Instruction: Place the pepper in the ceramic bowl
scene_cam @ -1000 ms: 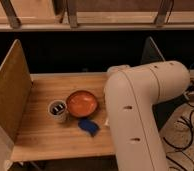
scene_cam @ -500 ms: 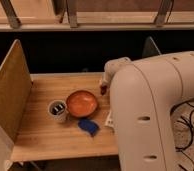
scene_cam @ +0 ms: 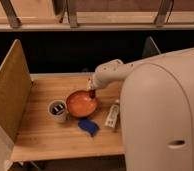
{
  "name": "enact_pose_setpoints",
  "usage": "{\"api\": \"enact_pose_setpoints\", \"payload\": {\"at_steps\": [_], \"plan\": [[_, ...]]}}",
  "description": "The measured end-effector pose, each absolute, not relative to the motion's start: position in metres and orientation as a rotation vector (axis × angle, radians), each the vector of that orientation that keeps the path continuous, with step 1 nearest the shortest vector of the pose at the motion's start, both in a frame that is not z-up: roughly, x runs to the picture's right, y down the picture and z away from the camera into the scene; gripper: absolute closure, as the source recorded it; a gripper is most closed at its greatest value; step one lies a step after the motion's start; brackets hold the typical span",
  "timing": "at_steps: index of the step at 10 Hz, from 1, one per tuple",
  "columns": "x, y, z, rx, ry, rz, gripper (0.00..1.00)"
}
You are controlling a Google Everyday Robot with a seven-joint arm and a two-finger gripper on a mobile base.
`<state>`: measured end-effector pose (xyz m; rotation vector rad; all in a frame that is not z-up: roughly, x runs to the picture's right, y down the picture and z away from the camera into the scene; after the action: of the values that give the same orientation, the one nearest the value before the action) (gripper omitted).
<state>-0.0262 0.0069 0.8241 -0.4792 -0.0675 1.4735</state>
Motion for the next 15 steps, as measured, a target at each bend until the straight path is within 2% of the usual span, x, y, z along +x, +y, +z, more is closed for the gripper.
{"api": "enact_pose_setpoints", "payload": {"at_steps": [3, 4, 10, 11, 15], "plan": [[-0.081, 0.037, 0.783, -0.627, -0.166, 1.386, 0.94], [-0.090, 0.041, 0.775, -0.651, -0.185, 1.371, 0.87], [-0.094, 0.043, 0.772, -0.661, -0.192, 1.364, 0.25], [-0.094, 0.043, 0.772, -0.661, -0.192, 1.364, 0.20], [-0.094, 0.043, 0.772, -0.661, -0.191, 1.364, 0.20]]}}
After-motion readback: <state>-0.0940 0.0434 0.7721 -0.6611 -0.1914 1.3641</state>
